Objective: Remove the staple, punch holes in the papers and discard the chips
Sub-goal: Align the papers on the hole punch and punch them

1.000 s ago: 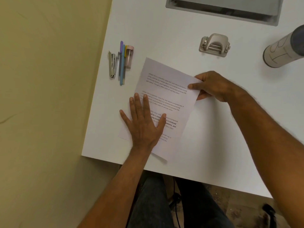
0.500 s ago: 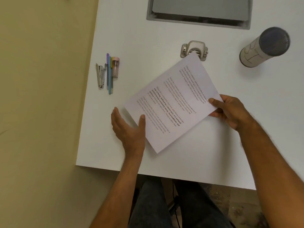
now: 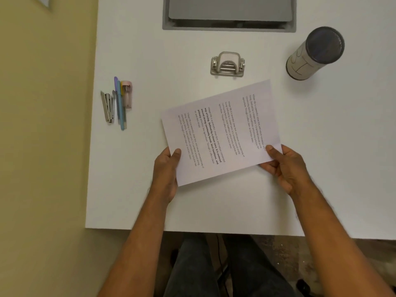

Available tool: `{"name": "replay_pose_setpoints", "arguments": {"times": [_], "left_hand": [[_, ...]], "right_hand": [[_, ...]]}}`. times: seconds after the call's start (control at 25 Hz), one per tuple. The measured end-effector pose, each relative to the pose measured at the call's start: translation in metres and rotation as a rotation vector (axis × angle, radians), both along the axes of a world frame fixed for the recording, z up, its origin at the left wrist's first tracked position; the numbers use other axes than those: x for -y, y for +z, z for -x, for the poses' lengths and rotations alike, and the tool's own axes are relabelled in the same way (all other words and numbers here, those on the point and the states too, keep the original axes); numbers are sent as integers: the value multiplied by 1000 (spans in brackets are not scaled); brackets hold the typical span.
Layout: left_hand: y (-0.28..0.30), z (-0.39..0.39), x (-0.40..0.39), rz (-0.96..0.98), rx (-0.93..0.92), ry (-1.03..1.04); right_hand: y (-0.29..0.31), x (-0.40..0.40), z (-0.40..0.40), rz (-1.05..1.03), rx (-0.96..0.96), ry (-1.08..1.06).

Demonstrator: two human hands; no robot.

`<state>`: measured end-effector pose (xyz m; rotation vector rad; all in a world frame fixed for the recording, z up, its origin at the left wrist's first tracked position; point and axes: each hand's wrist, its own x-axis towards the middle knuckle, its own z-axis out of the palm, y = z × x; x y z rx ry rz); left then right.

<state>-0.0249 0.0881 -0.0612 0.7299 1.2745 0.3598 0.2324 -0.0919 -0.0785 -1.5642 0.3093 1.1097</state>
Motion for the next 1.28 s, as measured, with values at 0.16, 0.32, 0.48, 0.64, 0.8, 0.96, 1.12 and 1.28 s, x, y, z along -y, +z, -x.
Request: {"name": "replay_pose_setpoints", "arguments": {"times": [0.16, 0.32, 0.48, 0.64, 0.8, 0.96, 1.12, 1.28], "left_hand": [[-2, -3, -7, -33, -42, -24], [-3, -6, -19, -44, -60, -80], [-4, -12, -35, -74, -90, -143], [-4, -23, -52, -96, -96, -202], [-4, -35, -68, -98, -87, -238], [-5, -45, -79, -90, -79, -248], [-7, -53, -88, -97, -87, -252], [-7, -61, -97, -114, -97, -259]], "right_hand": [[3, 8, 1, 3, 28, 65], [11, 7, -14, 20, 98, 226], [18, -13, -31, 33, 141, 260], [20, -35, -40, 64, 229, 188], [13, -47, -44, 109, 304, 150], [6, -54, -46, 131, 319, 85], [2, -59, -50, 145, 324, 63], [0, -66, -56, 151, 332, 50]]}}
